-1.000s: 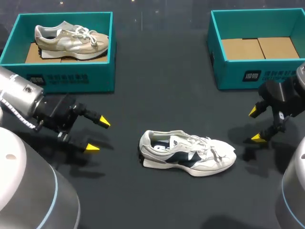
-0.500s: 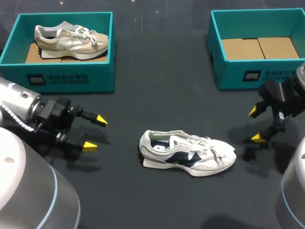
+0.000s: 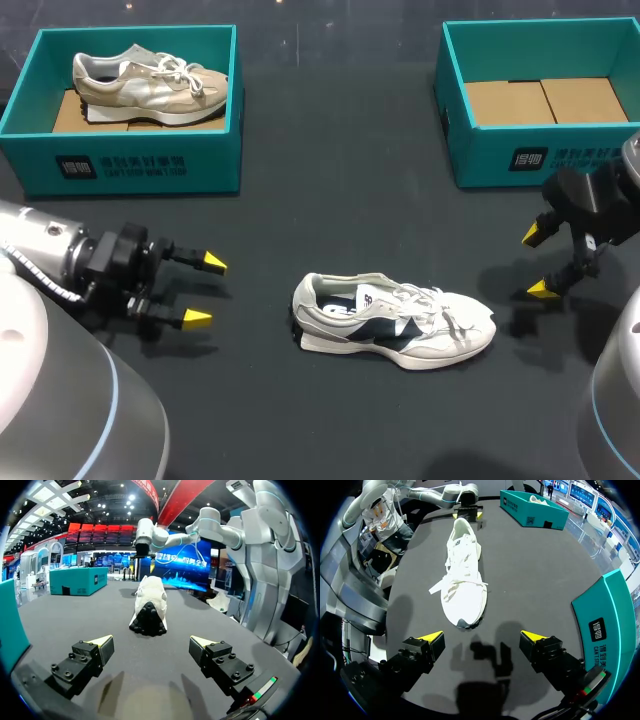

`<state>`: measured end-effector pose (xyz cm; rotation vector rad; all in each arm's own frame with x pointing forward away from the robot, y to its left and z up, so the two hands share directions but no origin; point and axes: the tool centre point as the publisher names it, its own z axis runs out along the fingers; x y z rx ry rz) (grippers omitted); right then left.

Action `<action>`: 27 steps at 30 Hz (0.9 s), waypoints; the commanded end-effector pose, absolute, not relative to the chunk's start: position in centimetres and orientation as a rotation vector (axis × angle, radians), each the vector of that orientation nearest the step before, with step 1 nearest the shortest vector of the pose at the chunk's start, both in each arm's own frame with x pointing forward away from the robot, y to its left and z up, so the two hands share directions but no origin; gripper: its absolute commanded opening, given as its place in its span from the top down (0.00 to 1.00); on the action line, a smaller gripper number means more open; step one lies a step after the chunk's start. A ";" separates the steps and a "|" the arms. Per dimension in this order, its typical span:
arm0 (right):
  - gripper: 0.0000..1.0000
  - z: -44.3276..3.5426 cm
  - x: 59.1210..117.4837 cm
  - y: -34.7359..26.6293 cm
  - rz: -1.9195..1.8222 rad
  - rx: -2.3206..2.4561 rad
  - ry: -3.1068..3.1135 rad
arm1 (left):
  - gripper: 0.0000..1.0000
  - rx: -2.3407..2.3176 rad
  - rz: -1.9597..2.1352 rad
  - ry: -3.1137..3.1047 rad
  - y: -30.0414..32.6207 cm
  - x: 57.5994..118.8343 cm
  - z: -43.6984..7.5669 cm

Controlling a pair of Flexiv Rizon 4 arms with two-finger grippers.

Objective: Take the shoe out of the shoebox, open the shoe tongue, remove and reinsert the insole, then place the shoe into the shoebox

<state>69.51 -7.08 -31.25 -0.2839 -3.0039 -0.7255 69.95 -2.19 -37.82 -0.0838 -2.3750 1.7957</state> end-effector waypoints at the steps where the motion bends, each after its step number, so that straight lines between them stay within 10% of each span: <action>1: 0.00 -31.2 69.3 -7.1 -0.724 -0.285 -3.007 | 0.00 -0.085 1.800 -2.387 -2.9 69.7 -38.0; 27: 0.00 -31.2 69.3 -7.1 -0.724 -0.285 -3.007 | 0.00 -0.105 1.830 -2.379 -6.9 69.8 -39.1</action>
